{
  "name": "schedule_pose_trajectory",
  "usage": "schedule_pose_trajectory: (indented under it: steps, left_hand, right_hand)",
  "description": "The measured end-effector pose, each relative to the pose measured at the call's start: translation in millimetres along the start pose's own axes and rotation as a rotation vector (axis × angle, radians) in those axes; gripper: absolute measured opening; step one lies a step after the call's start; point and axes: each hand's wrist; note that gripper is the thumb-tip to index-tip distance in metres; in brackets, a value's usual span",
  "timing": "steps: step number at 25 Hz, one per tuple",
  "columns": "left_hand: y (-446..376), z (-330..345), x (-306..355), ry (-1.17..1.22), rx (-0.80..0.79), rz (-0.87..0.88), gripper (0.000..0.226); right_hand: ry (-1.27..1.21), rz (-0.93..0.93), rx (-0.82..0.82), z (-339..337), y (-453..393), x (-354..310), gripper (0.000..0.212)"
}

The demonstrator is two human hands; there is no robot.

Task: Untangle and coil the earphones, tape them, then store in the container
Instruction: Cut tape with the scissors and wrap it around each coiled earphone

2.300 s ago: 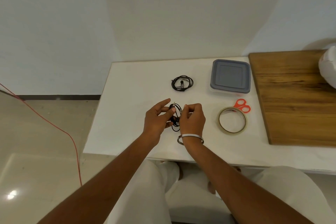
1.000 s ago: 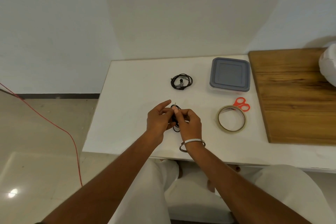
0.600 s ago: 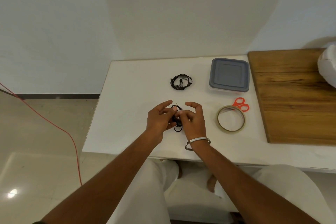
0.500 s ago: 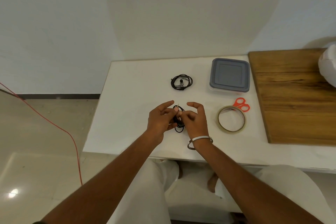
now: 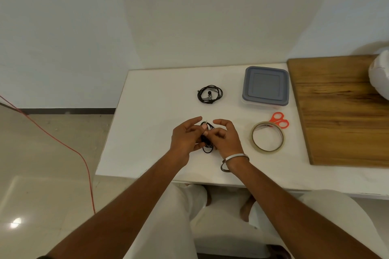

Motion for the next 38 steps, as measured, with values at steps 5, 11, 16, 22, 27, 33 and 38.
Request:
schedule_pose_trajectory:
  steps: [5, 11, 16, 22, 27, 33, 38]
  left_hand:
    - [-1, 2, 4, 0.022, 0.03, -0.056, 0.032]
    - [1, 5, 6, 0.057, 0.05, -0.085, 0.034]
    - [-1, 9, 3, 0.067, 0.122, -0.099, 0.034]
    - [-2, 10, 4, 0.073, 0.09, -0.107, 0.034]
    - [2, 7, 9, 0.089, -0.092, -0.143, 0.035]
    - [3, -2, 2, -0.017, -0.178, -0.042, 0.031]
    - [2, -8, -2, -0.071, -0.121, 0.028, 0.025]
  right_hand:
    - [0.015, 0.006, -0.029, 0, 1, 0, 0.041]
    - [0.077, 0.026, 0.026, 7, -1, 2, 0.04]
    - [0.217, 0.029, 0.076, 15, 1, -5, 0.041]
    - [0.356, -0.024, 0.122, 17, 3, -5, 0.039]
    - [0.35, -0.06, 0.152, 11, 2, -6, 0.043]
    - [0.366, -0.1, 0.156, 8, 1, -7, 0.041]
    - [0.421, -0.116, 0.135, 6, 0, -6, 0.039]
Point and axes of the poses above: each hand's wrist, its own y-axis away from the middle knuckle, its own z-axis out of the palm, x = y × z, and after that the axes turned 15 degrees about -x, right-handed
